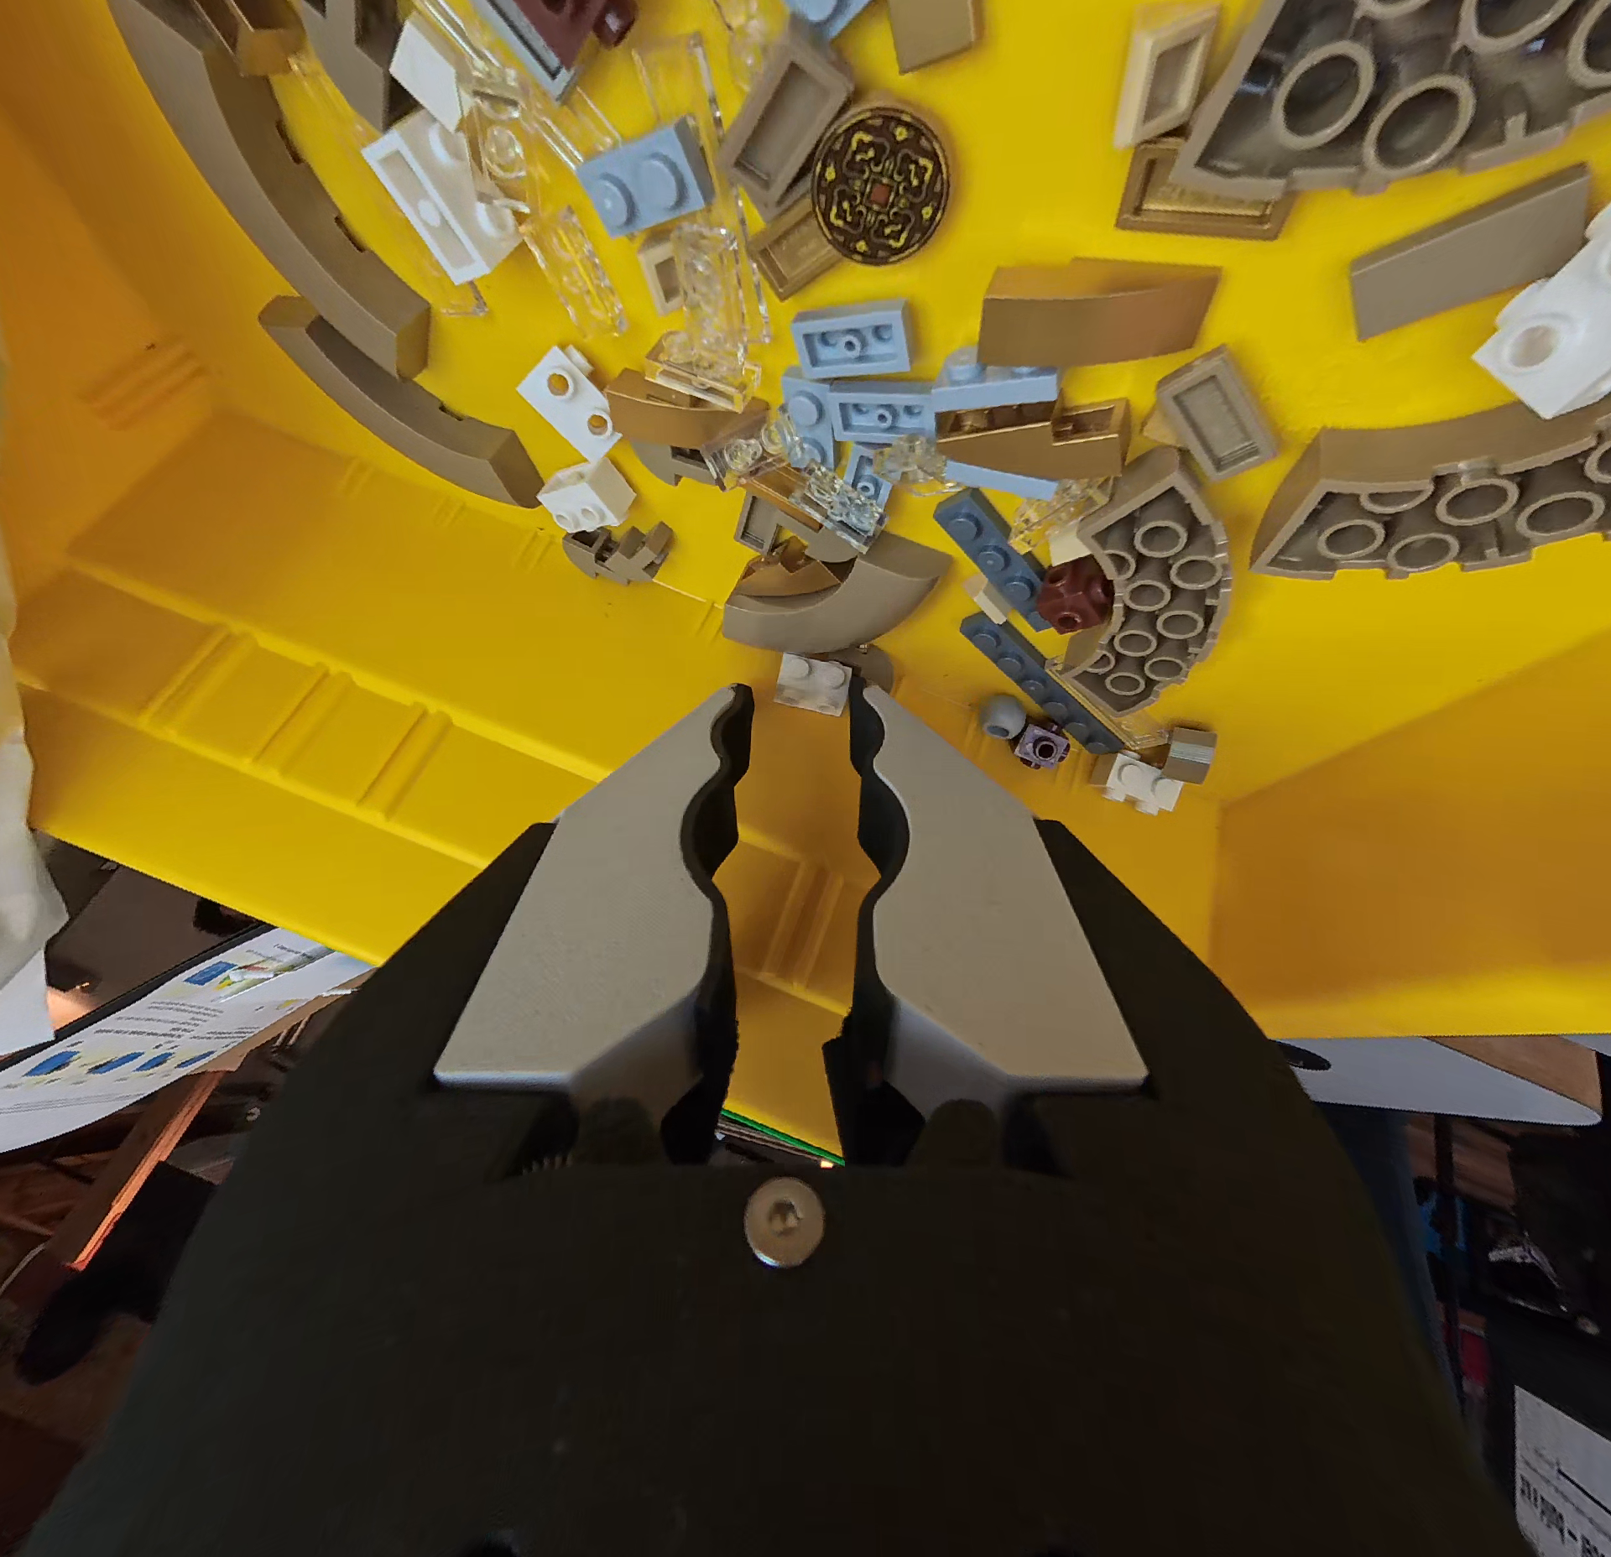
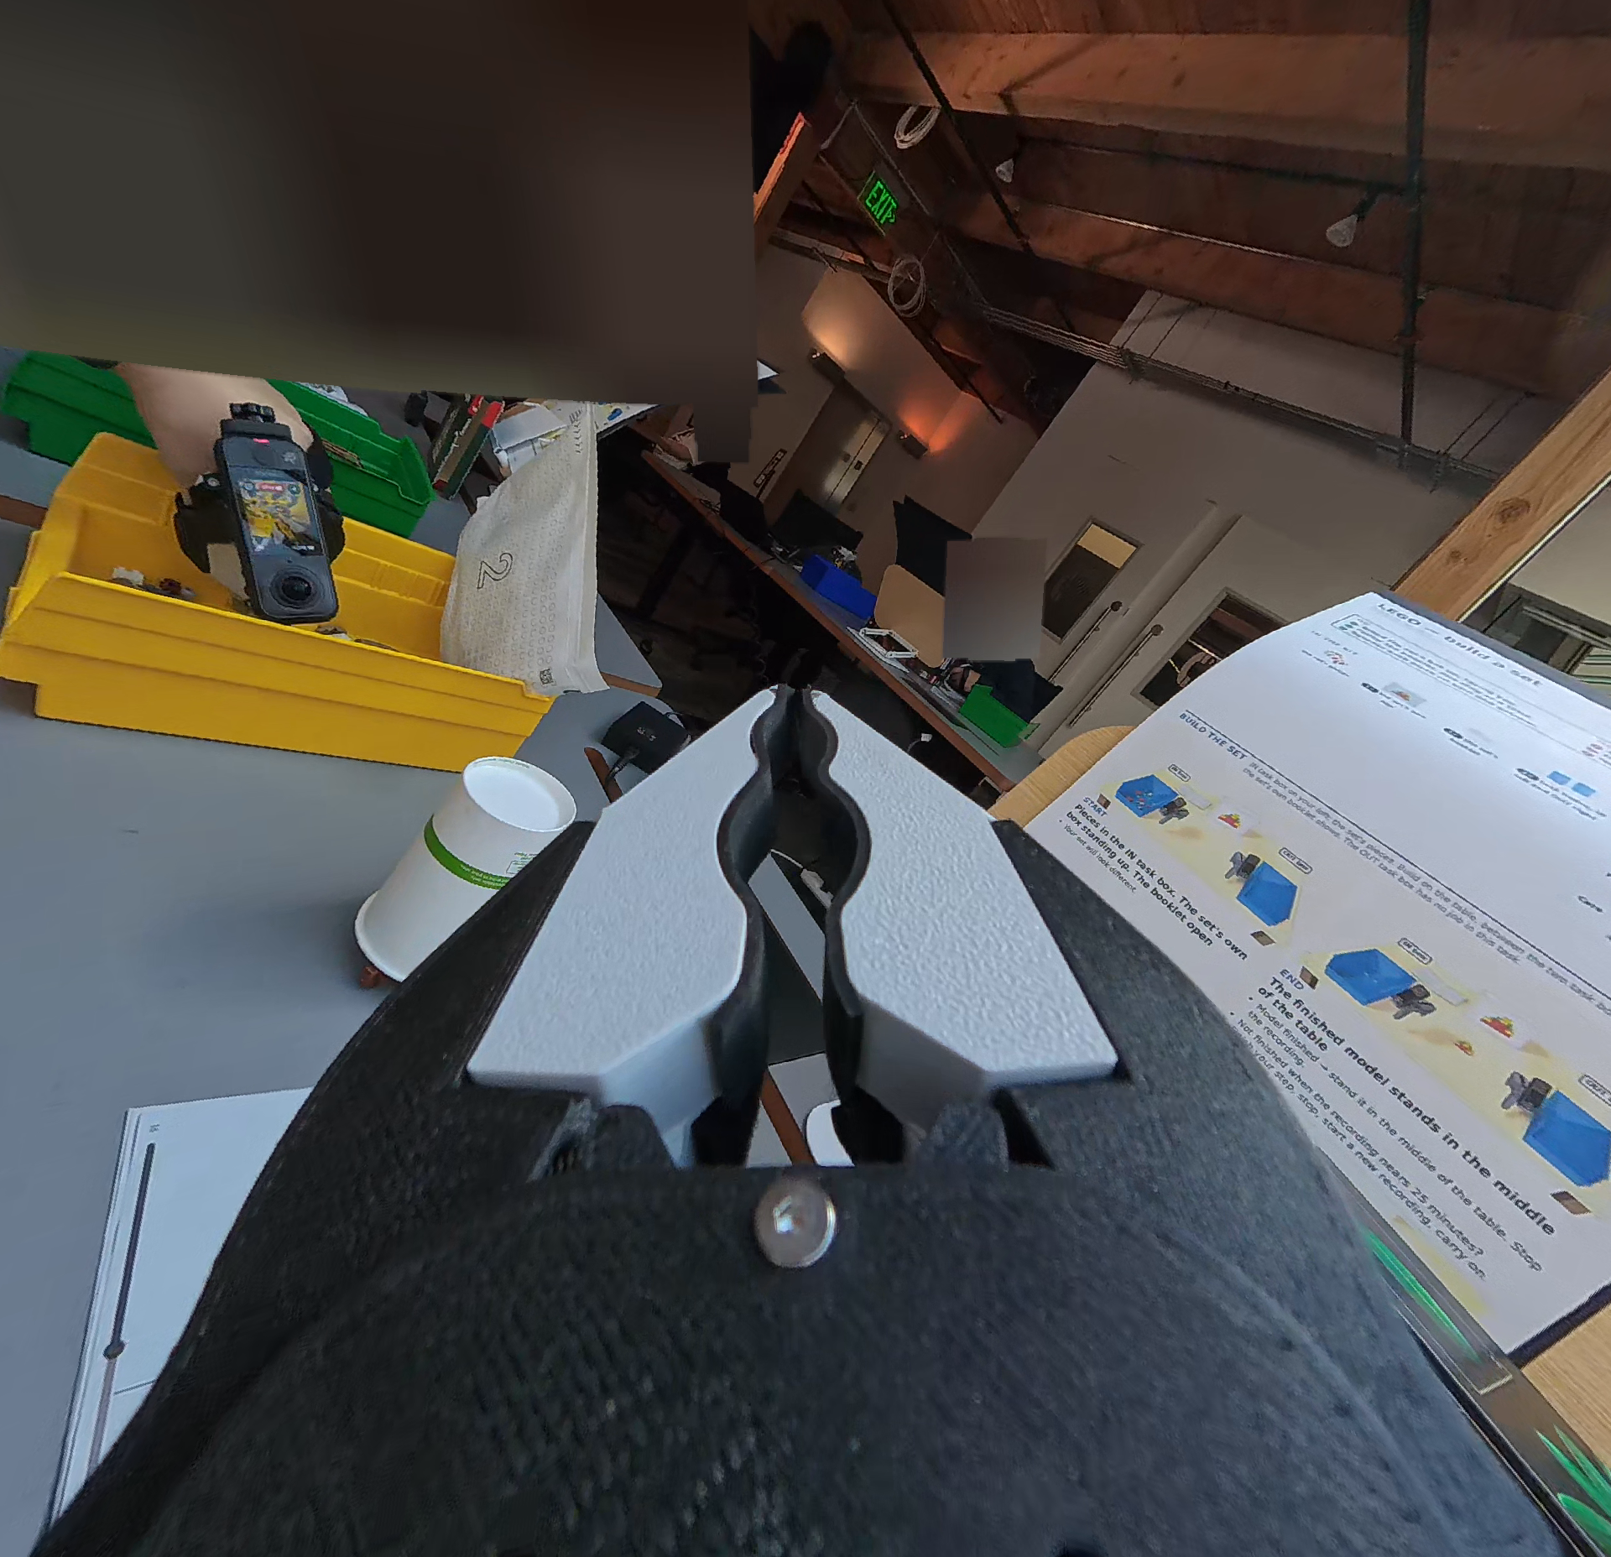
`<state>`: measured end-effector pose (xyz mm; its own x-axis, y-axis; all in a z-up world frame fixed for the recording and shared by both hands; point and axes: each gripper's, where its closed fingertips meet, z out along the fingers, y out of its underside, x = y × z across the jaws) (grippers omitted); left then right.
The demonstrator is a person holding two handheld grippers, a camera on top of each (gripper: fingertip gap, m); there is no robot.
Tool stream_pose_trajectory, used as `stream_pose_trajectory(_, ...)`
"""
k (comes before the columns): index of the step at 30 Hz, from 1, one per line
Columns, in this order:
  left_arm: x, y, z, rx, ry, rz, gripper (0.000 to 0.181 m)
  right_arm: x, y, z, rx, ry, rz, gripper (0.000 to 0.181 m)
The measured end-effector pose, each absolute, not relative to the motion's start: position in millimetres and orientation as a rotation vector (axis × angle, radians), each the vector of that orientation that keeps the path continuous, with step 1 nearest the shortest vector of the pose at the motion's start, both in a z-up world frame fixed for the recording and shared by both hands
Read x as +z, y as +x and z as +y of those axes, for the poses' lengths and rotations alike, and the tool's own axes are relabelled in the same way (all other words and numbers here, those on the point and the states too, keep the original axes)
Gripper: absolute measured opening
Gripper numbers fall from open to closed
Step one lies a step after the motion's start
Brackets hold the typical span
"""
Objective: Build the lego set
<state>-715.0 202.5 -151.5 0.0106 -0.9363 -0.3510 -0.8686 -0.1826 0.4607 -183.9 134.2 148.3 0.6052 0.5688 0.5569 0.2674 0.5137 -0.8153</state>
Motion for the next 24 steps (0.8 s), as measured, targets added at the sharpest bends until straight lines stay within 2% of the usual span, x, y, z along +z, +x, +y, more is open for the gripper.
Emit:
stream_pose_trajectory(8, -152.7, -715.1, 199.3, -0.86, 2.112, -1.911, 0.025, 148.2, -183.4, 133.8, 0.217, -1.054, -0.95, 0.0)
stream_pose_trajectory(24, -155.0, -716.9, 192.5, -0.796, 2.066, -1.861, 0.014, 151.3, -179.2, 132.0, 0.214, -1.051, -0.944, 0.0)
